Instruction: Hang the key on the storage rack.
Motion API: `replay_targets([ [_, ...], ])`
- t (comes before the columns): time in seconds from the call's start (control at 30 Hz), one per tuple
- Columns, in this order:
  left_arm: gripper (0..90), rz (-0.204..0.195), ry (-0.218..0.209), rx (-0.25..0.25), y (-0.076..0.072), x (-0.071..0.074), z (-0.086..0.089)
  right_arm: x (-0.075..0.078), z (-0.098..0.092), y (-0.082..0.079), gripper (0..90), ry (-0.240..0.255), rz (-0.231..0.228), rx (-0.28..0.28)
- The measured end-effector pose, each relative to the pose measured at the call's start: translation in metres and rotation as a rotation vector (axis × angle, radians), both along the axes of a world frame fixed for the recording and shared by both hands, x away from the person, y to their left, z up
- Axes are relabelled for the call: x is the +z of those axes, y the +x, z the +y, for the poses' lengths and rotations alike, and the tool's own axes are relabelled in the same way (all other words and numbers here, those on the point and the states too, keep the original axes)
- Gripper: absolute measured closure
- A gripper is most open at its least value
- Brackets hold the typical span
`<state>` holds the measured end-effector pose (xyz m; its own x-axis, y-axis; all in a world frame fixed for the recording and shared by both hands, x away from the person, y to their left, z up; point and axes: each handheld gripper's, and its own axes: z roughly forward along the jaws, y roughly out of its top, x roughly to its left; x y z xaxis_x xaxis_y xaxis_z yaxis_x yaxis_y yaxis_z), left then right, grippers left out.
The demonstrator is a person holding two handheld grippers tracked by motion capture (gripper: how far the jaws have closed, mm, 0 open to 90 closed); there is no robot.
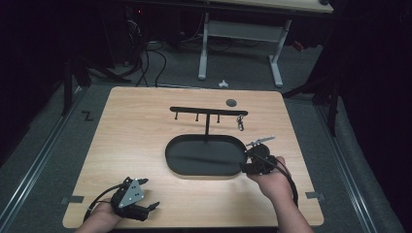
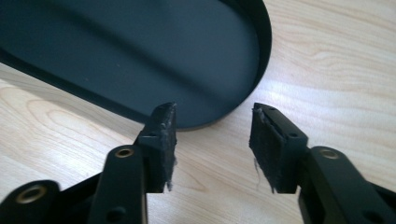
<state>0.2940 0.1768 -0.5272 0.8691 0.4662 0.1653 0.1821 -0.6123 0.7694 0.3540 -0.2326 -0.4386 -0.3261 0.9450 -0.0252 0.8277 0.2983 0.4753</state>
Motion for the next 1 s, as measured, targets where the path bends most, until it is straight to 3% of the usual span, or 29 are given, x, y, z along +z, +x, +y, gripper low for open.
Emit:
replay_targets([
  [0.5,15.3,0.006,0.002,0.005,0.001,0.000,0.000,-0.040,-0.018,-0.037,44.5,0.059,-0.173,-0.024],
  [0.73,15.3,0.007,0.012,0.012,0.001,-0.001,-0.002,-0.056,-0.023,-0.057,38.9,0.095,-0.323,-0.017],
  [0.87,15.3,0.001,0.017,0.021,0.001,-0.001,-0.002,-0.074,-0.025,-0.072,39.5,0.129,-0.437,-0.061],
  [0.93,15.3,0.003,0.024,0.024,0.001,-0.001,-0.003,-0.074,-0.027,-0.074,38.3,0.132,-0.431,-0.040],
  [1.0,15.3,0.001,0.026,0.021,0.001,-0.001,-0.003,-0.073,-0.031,-0.077,39.1,0.109,-0.467,-0.048],
])
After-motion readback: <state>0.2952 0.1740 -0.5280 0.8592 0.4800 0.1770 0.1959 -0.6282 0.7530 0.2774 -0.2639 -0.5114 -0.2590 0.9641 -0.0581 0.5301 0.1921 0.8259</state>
